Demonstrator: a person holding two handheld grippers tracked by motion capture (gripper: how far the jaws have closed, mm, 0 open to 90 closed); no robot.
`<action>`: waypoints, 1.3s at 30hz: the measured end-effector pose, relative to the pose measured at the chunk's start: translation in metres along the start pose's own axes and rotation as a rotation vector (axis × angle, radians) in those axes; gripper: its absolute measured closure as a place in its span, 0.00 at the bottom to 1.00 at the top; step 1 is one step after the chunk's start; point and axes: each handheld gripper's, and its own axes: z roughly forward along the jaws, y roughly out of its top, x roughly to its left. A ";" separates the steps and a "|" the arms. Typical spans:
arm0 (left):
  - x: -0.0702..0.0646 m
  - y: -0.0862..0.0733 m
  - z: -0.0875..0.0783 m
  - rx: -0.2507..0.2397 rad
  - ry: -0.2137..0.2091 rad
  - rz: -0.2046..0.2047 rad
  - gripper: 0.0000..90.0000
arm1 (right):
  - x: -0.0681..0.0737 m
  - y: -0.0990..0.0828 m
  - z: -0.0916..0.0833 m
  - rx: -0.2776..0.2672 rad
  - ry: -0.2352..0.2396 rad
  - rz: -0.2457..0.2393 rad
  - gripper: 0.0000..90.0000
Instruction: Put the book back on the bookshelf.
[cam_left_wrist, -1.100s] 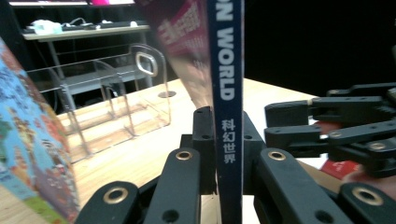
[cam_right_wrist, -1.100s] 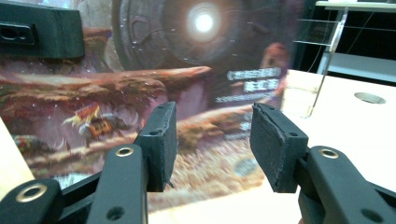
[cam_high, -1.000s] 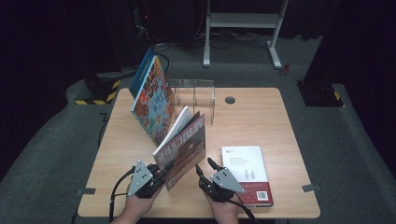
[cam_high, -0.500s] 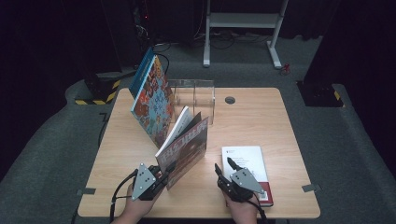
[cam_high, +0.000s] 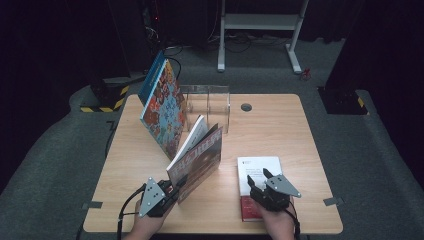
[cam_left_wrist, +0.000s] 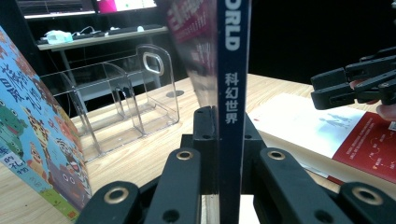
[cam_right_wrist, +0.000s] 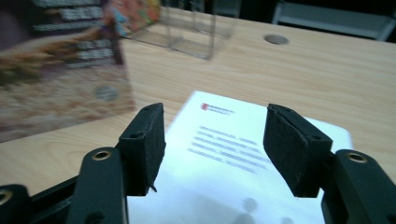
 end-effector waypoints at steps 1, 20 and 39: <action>0.000 0.000 0.000 -0.001 0.000 -0.001 0.92 | -0.001 0.000 0.001 0.014 -0.021 0.011 0.43; -0.004 0.006 0.005 0.011 0.000 -0.049 0.93 | -0.019 -0.005 -0.002 0.025 -0.022 -0.009 0.55; 0.001 0.020 0.014 0.007 0.009 -0.093 0.93 | -0.023 -0.004 0.003 0.081 -0.004 -0.005 0.46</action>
